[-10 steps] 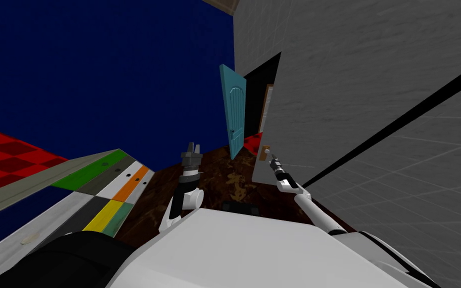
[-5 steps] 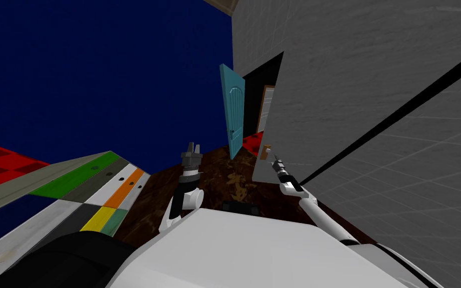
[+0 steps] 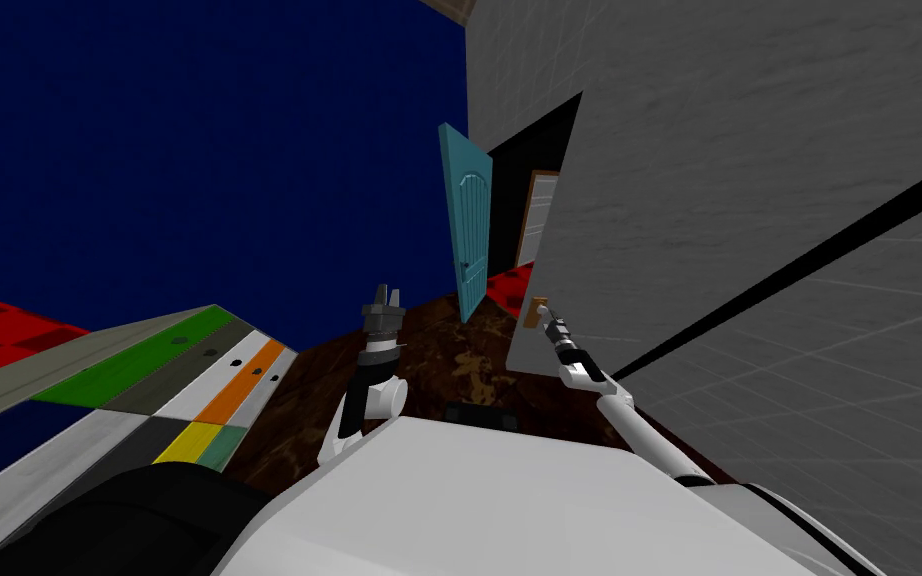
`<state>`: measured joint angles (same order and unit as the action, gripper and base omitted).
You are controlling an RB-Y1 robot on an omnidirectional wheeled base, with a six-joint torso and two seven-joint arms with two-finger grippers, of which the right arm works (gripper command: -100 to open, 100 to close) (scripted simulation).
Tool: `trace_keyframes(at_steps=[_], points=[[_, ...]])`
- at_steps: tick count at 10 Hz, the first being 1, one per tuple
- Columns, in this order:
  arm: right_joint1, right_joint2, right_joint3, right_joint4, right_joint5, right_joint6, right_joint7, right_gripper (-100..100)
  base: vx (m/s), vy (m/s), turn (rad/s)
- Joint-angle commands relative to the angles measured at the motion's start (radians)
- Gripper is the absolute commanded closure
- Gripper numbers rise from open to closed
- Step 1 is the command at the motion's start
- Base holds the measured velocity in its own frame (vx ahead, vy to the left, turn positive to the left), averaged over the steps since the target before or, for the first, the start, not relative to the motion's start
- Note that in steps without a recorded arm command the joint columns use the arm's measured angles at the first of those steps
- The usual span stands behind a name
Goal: Pull the door open
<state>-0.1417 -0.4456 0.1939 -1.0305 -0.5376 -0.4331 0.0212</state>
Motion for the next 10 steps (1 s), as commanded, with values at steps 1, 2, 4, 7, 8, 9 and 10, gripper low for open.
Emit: trace_keyframes(at_steps=[1, 2, 4, 7, 8, 9, 10], points=[[-0.007, 0.004, -0.007, 0.011, 0.003, 0.0, 0.001, -100, 0.224, -0.018, 0.04], [-0.012, 0.008, -0.013, 0.018, 0.006, 0.0, 0.002, -100, 0.265, -0.022, 0.048], [-0.013, 0.008, -0.013, 0.019, 0.006, 0.0, 0.002, -100, 0.171, -0.01, 0.021], [-0.013, 0.008, -0.013, 0.019, 0.006, 0.0, 0.002, 100, -0.027, 0.001, 0.001], [-0.013, 0.008, -0.013, 0.019, 0.006, 0.0, 0.002, 100, -0.017, -0.001, -0.001], [-0.013, 0.008, -0.013, 0.019, 0.006, 0.0, 0.002, 100, -0.008, 0.0, -0.003], [-0.013, 0.008, -0.013, 0.019, 0.006, 0.0, 0.002, 100, 0.0, 0.0, 0.0]])
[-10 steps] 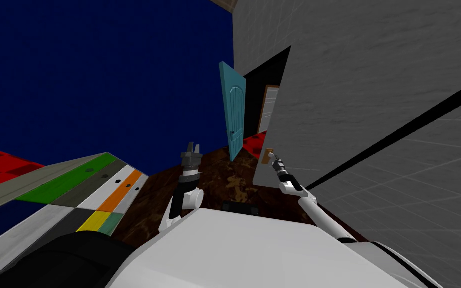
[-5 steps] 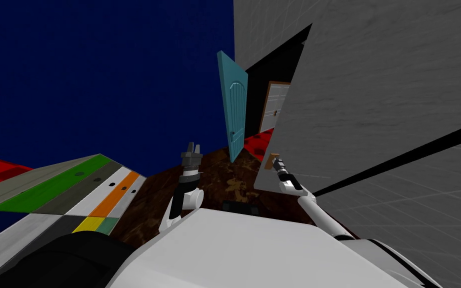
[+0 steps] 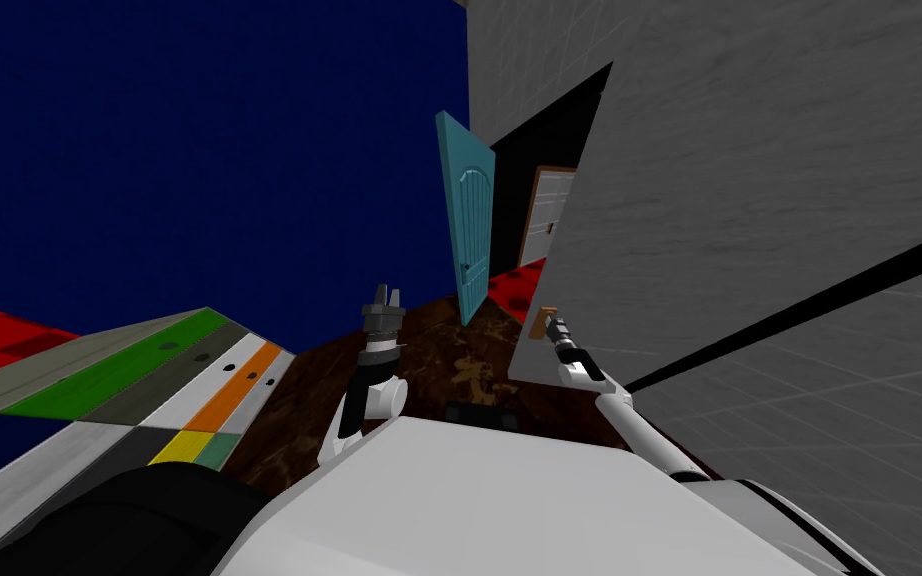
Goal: Pull the door open
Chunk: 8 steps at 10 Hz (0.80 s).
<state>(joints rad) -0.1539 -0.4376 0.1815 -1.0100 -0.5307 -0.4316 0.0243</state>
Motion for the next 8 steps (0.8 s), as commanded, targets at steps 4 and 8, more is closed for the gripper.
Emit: trace_keyframes(at_steps=[4, 8], points=[[0.023, -0.037, 0.057, -0.041, -0.011, -0.013, -0.026, 100, -0.146, -0.082, 0.099], [0.041, -0.067, 0.103, -0.075, -0.02, -0.023, -0.047, 100, -0.167, -0.078, 0.071]])
